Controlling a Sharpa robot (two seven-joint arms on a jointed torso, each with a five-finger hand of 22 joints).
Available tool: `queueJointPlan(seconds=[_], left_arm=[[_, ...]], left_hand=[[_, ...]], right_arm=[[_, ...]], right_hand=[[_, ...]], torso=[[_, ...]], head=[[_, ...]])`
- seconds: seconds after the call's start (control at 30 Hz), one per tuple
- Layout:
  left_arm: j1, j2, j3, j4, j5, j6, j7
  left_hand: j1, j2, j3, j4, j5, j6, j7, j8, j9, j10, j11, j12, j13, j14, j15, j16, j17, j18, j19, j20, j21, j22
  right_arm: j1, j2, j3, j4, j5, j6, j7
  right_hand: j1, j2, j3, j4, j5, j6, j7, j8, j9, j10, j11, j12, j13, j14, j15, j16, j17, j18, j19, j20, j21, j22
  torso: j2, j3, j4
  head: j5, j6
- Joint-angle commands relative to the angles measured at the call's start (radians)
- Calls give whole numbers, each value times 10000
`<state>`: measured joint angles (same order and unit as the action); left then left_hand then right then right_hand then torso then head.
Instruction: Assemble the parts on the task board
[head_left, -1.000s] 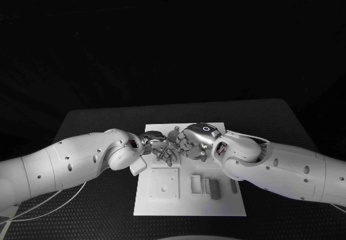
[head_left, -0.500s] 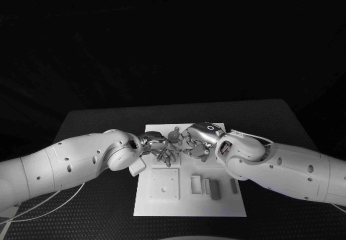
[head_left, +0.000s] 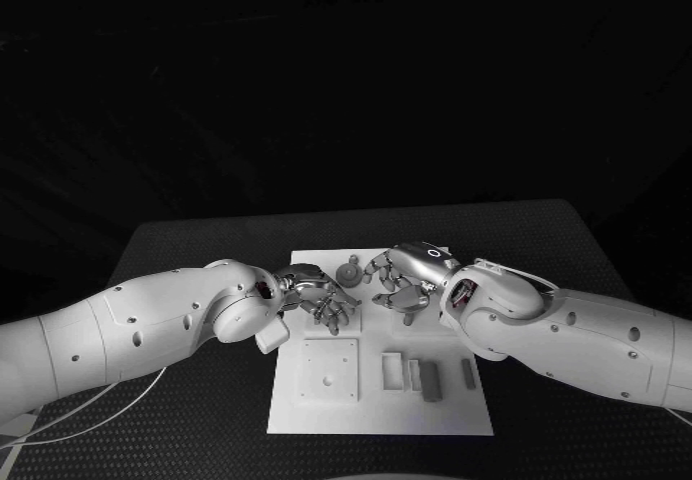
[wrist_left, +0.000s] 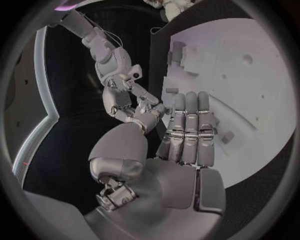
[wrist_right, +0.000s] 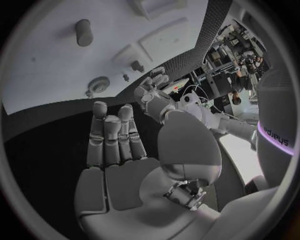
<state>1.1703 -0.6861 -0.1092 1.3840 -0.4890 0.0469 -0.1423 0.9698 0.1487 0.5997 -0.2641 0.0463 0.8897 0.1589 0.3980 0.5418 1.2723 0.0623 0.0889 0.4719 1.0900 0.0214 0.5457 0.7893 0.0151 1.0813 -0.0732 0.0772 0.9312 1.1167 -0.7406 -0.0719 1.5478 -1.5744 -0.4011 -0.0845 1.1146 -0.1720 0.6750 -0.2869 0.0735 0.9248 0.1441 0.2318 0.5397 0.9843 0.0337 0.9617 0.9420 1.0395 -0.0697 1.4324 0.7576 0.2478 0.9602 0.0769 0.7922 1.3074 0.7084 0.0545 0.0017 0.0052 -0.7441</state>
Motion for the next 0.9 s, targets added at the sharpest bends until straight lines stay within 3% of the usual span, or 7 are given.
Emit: queueJointPlan(seconds=[0.03,0.1,0.23,0.37,0.5,0.73,0.9], left_arm=[[6,-24,2,35,-668,19,210],[6,-50,2,69,-1008,13,367],[6,-76,2,111,-1386,23,595],[5,-131,3,211,-2034,-108,954],[5,-187,3,284,-2643,-206,1391],[6,-492,8,613,-3179,-308,1732],[8,-663,12,814,-3319,-314,1852]], left_hand=[[68,7,57,11,32,275,-211,39,24,78,-1,47,14,46,-10,-53,18,-47,58,-22,32,18],[72,7,64,10,32,275,-211,41,29,80,-1,47,16,48,-11,-54,21,-48,60,-23,33,19],[78,3,73,9,31,276,-212,45,36,85,-2,48,18,52,-12,-54,26,-49,63,-25,34,21],[89,-6,87,5,30,282,-215,55,50,96,-4,51,23,64,-15,-51,37,-51,70,-30,38,25],[98,-19,99,2,30,287,-218,66,66,111,-8,54,29,80,-21,-47,50,-53,84,-36,45,32],[121,-53,127,0,30,302,-230,91,106,145,-17,61,44,120,-37,-41,81,-54,111,-53,57,47],[132,-73,140,2,30,312,-236,104,126,164,-24,66,51,140,-45,-38,98,-55,125,-61,63,54]], right_arm=[[22,-62,4,-73,1850,-423,784],[33,-101,4,-139,2648,-330,957],[77,-136,3,-289,4376,-69,1195],[125,-169,3,-479,6011,482,1307],[157,-169,1,-613,7267,1270,1063],[178,-201,-1,-665,8954,2402,347],[180,-206,-4,-624,9696,2892,-126]], right_hand=[[-79,197,120,-11,19,2,20,38,3,-152,36,-542,-674,-128,-5,-472,-347,132,-258,110,-294,-23],[-41,293,164,-37,22,-7,65,70,7,-293,62,-1254,-1418,-86,38,-814,-615,139,-351,177,-469,-90],[-14,495,251,-43,21,-83,202,133,-3,27,327,-3996,-3956,196,286,-1040,-948,140,-264,173,-548,-60],[-110,862,185,-63,25,-222,274,133,-92,408,522,-5626,-5375,671,452,-1049,-1130,140,169,40,-517,-60],[-293,1158,147,-33,35,-285,316,143,-166,551,631,-6452,-6078,1302,542,-1000,-1232,140,771,-207,-414,-106],[-666,1613,105,104,30,-369,360,148,-255,789,682,-7079,-6669,1815,581,-963,-1297,140,1310,-412,-396,-187],[-839,1688,104,177,31,-377,365,173,-299,965,684,-7313,-6923,1968,583,-940,-1302,140,1497,-495,-416,-217]], torso=[[2,-2,3],[1,-2,2],[0,-1,4],[2,0,-2],[1,1,-1],[0,0,4],[-5,-3,11]], head=[[2,11],[11,27],[15,34],[16,53],[21,63],[8,71],[-21,86]])
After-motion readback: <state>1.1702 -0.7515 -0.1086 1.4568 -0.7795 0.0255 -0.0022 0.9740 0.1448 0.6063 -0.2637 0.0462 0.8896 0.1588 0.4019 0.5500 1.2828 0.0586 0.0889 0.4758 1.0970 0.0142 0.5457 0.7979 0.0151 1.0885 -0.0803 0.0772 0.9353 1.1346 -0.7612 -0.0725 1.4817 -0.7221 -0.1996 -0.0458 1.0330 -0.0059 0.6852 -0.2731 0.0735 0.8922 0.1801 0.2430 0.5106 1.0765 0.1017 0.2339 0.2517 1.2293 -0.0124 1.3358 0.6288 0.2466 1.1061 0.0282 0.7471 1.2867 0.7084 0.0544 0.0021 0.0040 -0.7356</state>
